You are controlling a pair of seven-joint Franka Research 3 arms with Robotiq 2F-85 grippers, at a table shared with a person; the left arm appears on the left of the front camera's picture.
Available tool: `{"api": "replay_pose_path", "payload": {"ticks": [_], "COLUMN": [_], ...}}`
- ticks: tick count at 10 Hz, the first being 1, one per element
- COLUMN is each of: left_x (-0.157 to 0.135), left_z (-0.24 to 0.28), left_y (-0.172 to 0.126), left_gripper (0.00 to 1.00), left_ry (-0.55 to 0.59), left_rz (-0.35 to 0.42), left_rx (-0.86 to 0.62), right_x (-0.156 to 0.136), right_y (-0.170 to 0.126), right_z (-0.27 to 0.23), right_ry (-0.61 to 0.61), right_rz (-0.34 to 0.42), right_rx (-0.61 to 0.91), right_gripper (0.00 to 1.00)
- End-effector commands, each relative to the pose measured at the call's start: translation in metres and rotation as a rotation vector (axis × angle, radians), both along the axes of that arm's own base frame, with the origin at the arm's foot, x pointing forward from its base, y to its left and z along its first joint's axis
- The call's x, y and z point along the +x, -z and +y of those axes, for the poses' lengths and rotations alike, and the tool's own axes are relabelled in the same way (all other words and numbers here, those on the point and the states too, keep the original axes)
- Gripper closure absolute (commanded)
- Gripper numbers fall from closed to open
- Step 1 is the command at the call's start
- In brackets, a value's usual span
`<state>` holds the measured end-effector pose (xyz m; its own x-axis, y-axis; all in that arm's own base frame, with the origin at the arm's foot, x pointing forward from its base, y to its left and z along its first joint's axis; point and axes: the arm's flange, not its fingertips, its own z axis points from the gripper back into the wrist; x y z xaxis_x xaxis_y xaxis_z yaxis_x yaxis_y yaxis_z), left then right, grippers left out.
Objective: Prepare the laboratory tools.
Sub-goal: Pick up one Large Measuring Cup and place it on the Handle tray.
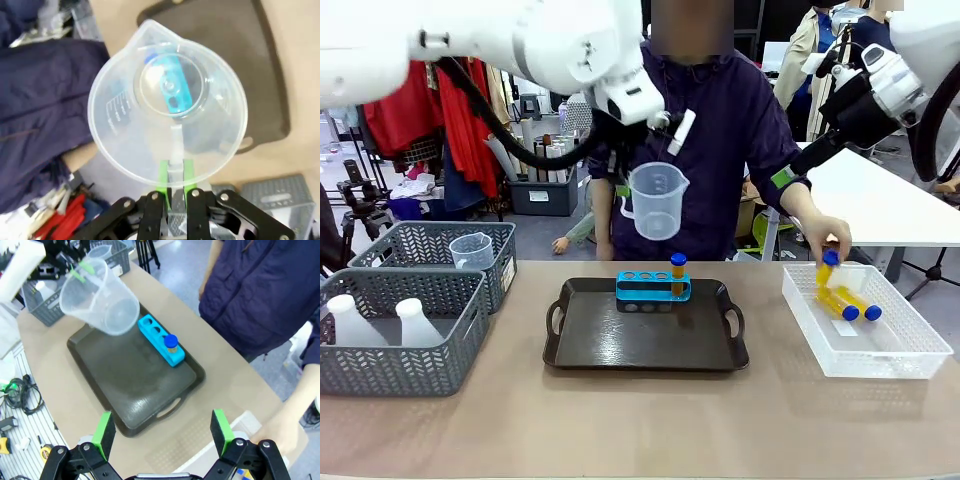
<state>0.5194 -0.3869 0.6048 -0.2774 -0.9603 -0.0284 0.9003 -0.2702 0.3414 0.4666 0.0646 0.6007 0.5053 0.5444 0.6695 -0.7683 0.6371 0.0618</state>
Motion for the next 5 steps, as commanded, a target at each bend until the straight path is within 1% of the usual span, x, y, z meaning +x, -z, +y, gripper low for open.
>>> {"api": "replay_pose_path", "payload": {"ticks": [1,2,3,4,5], "left_x": [-0.001,-0.002,0.0,-0.004,-0.004], "left_z": [-0.011,-0.02,-0.018,-0.022,-0.022], "left_y": [0.021,0.035,0.029,0.032,0.032], "left_gripper": [1.0,1.0,1.0,1.0,1.0], "left_ry": [0.079,0.098,0.104,0.063,0.063], "left_rz": [-0.008,0.015,0.023,0.027,0.027], "left_rx": [0.045,0.064,0.048,0.036,0.036], "right_x": [0.0,0.0,0.0,0.0,0.0], "right_y": [-0.001,-0.001,-0.001,-0.001,-0.001], "right_z": [-0.001,-0.001,-0.001,-0.001,-0.001], "right_ry": [-0.009,-0.009,-0.009,-0.009,-0.009], "right_rz": [-0.001,-0.001,-0.001,-0.001,-0.001], "right_rx": [0.016,0.016,0.016,0.016,0.016], "right_gripper": [0.0,0.0,0.0,0.0,0.0]}}
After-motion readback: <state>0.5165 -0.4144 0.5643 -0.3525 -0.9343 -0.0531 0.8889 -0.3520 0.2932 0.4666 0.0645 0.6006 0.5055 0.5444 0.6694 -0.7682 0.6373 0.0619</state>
